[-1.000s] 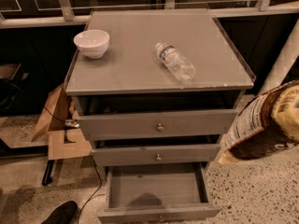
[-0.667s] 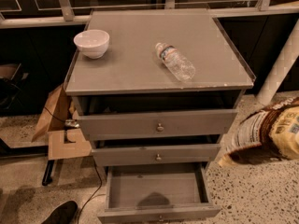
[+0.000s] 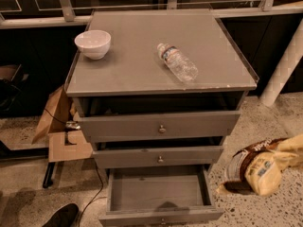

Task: Place brown chip bag into bottom drawer

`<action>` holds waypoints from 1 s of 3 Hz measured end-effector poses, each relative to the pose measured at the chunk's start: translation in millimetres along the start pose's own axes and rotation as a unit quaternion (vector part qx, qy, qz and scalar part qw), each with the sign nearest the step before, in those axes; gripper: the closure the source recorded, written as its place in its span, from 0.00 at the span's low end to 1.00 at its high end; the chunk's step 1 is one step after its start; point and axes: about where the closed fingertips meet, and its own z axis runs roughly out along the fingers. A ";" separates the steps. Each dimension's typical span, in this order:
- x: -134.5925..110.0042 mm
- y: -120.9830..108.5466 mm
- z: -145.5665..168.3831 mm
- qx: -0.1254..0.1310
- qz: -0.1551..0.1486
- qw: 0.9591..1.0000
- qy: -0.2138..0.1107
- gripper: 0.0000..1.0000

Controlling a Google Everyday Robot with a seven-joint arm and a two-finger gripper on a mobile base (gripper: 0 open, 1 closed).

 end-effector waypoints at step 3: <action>-17.9 61.0 72.7 -0.015 -0.011 1.000 -0.008 1.00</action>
Offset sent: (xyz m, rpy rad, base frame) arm -0.0112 0.0142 -0.0458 -0.0173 0.0154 0.0083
